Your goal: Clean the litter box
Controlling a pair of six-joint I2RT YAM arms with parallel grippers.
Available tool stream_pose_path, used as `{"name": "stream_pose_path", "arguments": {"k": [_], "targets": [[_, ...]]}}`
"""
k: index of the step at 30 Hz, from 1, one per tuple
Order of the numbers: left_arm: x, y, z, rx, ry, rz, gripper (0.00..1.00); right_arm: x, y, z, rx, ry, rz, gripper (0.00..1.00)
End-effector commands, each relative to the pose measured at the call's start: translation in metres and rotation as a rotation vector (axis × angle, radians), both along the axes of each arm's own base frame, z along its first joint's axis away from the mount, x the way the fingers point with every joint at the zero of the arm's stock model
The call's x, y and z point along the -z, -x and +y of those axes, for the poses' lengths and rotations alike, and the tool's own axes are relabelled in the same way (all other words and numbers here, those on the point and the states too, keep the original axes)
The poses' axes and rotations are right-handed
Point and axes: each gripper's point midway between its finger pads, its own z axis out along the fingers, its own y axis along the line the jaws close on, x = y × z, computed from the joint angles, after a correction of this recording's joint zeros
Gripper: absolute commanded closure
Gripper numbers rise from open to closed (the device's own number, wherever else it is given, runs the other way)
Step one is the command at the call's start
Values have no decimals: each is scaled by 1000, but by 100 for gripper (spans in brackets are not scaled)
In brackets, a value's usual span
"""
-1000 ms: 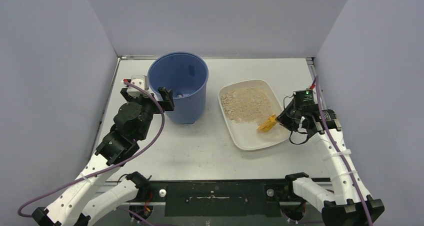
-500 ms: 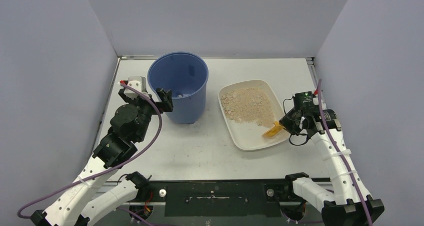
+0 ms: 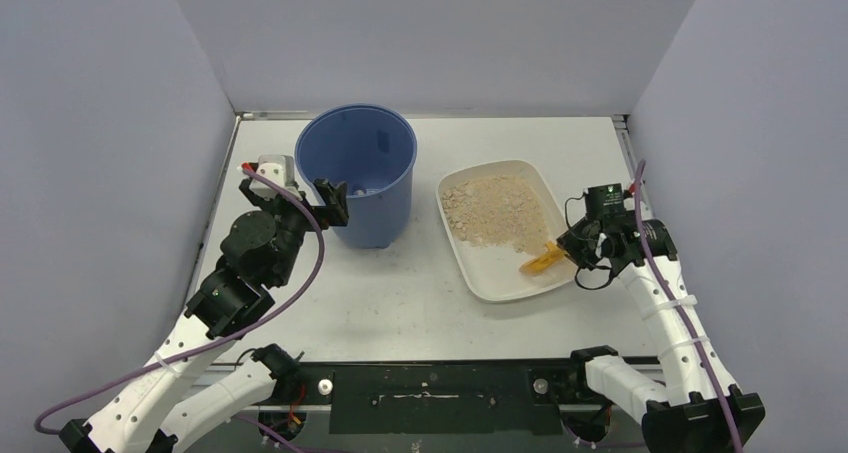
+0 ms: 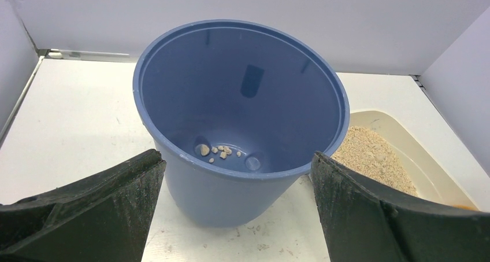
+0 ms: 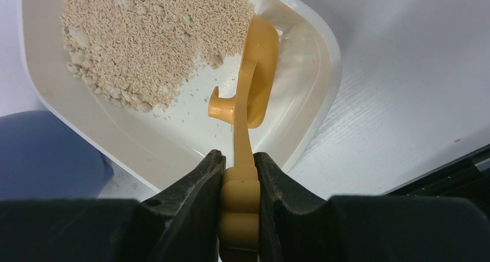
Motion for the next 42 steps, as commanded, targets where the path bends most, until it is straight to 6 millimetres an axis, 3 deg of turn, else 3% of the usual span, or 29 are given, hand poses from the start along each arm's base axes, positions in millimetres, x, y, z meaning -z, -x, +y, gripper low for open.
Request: {"name": "stream_pose_path", "arguments": {"k": [1, 13, 24, 42], "targets": [[-14, 1, -2, 1, 44, -42, 4, 26, -6, 1, 55, -33, -2, 100], [-10, -2, -2, -5, 34, -33, 4, 53, -21, -9, 159, -33, -118, 100], [-9, -3, -3, -7, 26, -29, 4, 104, -28, 8, 174, -153, -173, 100], [-7, -4, -2, -13, 14, -28, 4, 112, -72, 11, 110, -137, -363, 100]]}}
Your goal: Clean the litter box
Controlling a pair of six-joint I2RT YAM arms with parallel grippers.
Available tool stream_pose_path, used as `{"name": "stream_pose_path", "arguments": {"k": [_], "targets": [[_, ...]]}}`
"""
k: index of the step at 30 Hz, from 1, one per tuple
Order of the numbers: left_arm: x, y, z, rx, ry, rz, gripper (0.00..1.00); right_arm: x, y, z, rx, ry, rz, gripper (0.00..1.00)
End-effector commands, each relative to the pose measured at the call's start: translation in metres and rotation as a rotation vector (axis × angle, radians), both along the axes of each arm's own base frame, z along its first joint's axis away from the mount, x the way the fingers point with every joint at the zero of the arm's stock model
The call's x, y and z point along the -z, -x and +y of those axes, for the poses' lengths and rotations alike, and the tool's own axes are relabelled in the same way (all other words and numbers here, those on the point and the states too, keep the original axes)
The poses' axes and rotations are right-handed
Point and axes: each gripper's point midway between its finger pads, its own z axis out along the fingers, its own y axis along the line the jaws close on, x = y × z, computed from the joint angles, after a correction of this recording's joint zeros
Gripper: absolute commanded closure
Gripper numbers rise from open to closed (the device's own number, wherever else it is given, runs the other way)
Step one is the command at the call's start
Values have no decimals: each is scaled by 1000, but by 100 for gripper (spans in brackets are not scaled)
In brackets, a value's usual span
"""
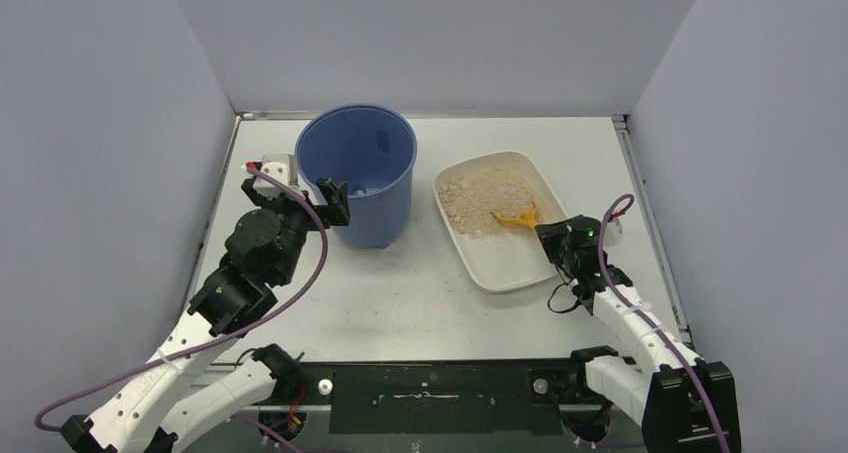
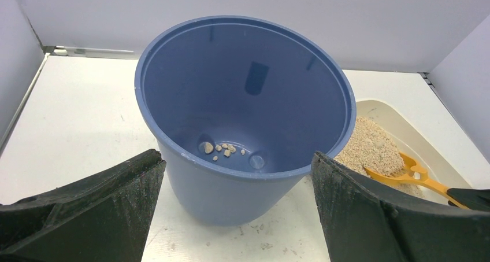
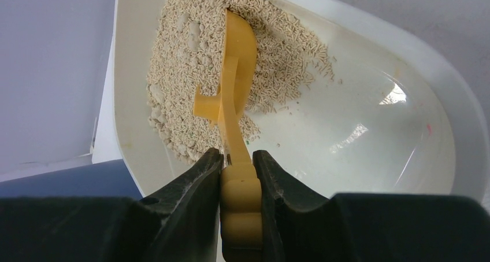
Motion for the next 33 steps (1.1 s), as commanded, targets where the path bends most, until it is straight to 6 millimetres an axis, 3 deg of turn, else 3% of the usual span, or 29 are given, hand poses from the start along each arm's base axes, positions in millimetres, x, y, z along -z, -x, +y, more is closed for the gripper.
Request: {"name": "stream_pose_path", "arguments": {"k": [1, 8, 13, 18, 28, 33], "targets": [[-11, -1, -2, 3, 27, -39, 4, 33, 9, -7, -15, 69, 70, 100], [-9, -2, -9, 33, 18, -34, 4, 43, 4, -5, -41, 89, 32, 100], [-11, -1, -28, 134, -11, -40, 4, 53, 8, -3, -59, 82, 55, 100], [-28, -7, -56, 241, -35, -2, 4, 60, 14, -2, -68, 85, 95, 100], [-60, -38, -103, 310, -68, 25, 4, 59, 18, -3, -63, 83, 134, 100], [-58, -56, -150, 380, -126, 62, 4, 61, 20, -4, -66, 90, 150, 100]]}}
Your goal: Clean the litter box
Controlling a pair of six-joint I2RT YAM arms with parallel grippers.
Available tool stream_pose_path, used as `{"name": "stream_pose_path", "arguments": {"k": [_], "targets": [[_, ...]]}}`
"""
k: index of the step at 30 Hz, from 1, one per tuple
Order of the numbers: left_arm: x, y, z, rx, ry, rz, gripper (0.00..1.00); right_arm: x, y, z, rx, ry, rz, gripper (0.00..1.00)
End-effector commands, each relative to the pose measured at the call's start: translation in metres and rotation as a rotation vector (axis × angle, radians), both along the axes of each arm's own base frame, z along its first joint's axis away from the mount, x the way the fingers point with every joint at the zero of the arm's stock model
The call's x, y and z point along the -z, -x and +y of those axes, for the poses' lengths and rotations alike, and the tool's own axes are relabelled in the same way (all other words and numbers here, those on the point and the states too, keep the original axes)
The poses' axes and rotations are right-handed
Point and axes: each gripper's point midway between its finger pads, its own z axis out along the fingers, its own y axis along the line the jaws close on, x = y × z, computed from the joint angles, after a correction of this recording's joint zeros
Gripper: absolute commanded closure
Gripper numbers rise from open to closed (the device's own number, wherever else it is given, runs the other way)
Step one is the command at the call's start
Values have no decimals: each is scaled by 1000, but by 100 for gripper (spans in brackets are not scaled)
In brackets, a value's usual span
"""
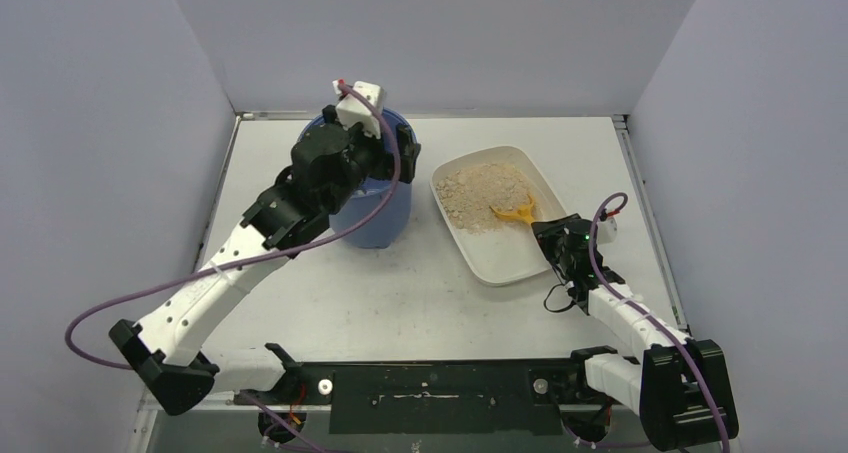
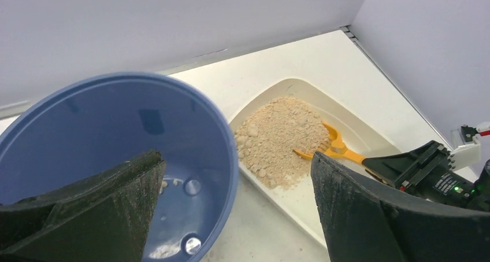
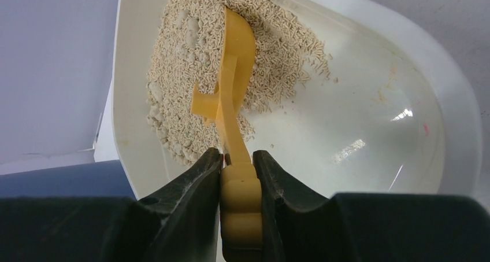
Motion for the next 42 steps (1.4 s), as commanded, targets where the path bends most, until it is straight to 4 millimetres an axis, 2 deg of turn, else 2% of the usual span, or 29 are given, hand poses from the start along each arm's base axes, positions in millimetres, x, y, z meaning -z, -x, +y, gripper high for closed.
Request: {"name": "stream_pose_path", "arguments": {"k": [1, 6, 11, 15, 16, 18, 19, 21, 26, 33, 42], "targets": [[-10, -10, -45, 95, -44, -3, 4, 50, 37, -9, -23, 78, 226, 100], [-6, -27, -96, 172, -81, 8, 4, 50, 35, -7, -28, 67, 230, 100], [12, -47, -150, 266, -119, 57, 4, 49, 33, -5, -47, 75, 241, 100], [39, -68, -183, 297, -175, 105, 4, 51, 32, 0, -73, 52, 241, 100], [38, -73, -190, 297, -179, 103, 5, 53, 32, 1, -78, 49, 245, 100], [55, -86, -203, 294, -212, 124, 5, 58, 34, 1, -84, 45, 262, 100], [74, -95, -210, 289, -241, 145, 5, 56, 30, 2, -85, 41, 245, 100], [91, -106, -219, 279, -268, 156, 5, 58, 30, 3, -91, 37, 247, 100], [128, -133, -223, 203, -322, 160, 5, 58, 28, 3, -98, 28, 246, 100], [173, -171, -202, 94, -339, 217, 9, 57, 26, 1, -103, 22, 241, 100], [213, -201, -183, 27, -371, 250, 10, 61, 28, 4, -126, 0, 250, 100]]}}
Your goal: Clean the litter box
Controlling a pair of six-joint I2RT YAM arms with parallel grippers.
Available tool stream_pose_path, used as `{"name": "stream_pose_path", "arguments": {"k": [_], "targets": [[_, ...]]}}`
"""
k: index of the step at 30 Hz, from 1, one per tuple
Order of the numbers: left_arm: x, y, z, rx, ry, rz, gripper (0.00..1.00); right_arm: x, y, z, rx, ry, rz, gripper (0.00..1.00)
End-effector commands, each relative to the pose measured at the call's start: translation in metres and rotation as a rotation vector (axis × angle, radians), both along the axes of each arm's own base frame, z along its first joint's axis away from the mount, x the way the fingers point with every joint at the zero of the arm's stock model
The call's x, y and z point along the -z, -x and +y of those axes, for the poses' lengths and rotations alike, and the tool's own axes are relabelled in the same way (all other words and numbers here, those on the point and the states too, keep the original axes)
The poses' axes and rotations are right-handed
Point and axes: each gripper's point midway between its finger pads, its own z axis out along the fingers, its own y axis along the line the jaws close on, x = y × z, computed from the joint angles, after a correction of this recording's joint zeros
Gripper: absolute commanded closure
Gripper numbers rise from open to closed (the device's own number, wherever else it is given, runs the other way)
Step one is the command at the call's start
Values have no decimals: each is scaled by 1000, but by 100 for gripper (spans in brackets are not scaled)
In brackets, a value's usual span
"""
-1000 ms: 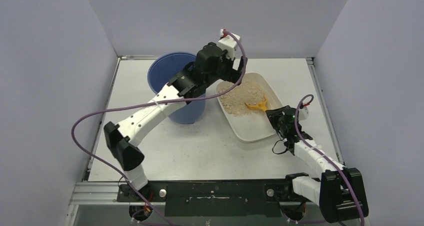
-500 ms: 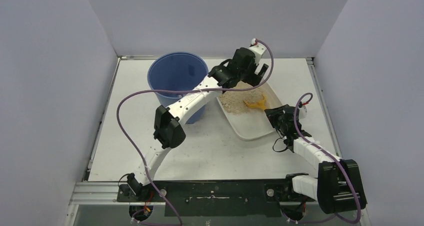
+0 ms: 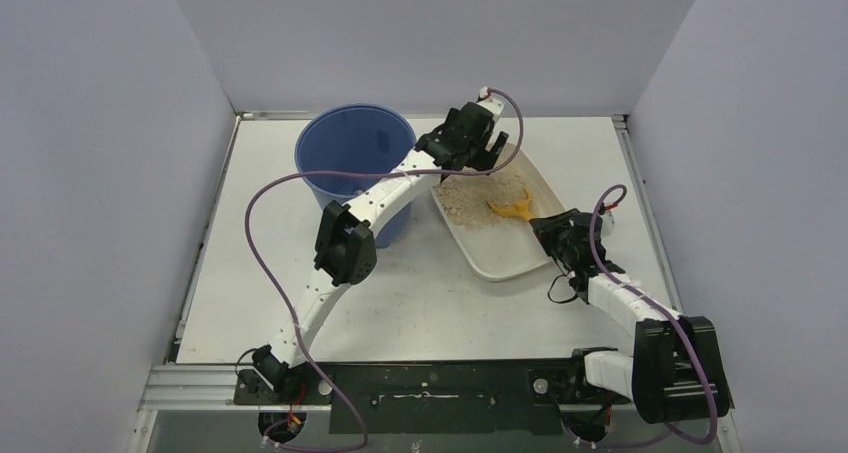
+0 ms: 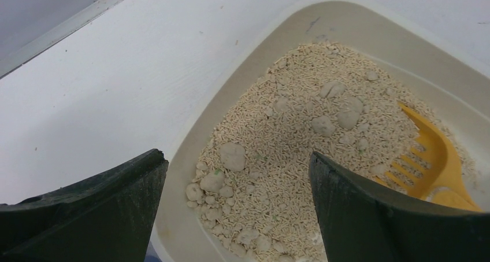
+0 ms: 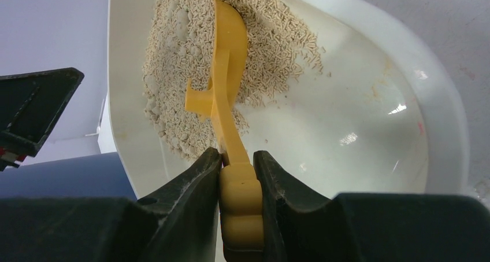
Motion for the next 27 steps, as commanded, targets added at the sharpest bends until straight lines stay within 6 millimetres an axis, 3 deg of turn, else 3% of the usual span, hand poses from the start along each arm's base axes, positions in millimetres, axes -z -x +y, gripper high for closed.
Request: {"name": "stream_pose_path", "arguments": {"k": [1, 10, 20, 23, 27], "targets": [[-15, -26, 6, -54, 52, -66, 10, 54, 40, 1, -64, 47, 223, 100], [22, -49, 23, -100, 23, -38, 12, 56, 42, 2, -73, 35, 226, 100], [45, -51, 28, -92, -44, -23, 19, 51, 36, 4, -84, 26, 217, 100], [31, -45, 24, -77, -63, -56, 19, 52, 36, 4, -85, 26, 215, 100], [-9, -28, 6, -31, -73, -158, 15, 54, 35, 6, -88, 12, 217, 100]]}}
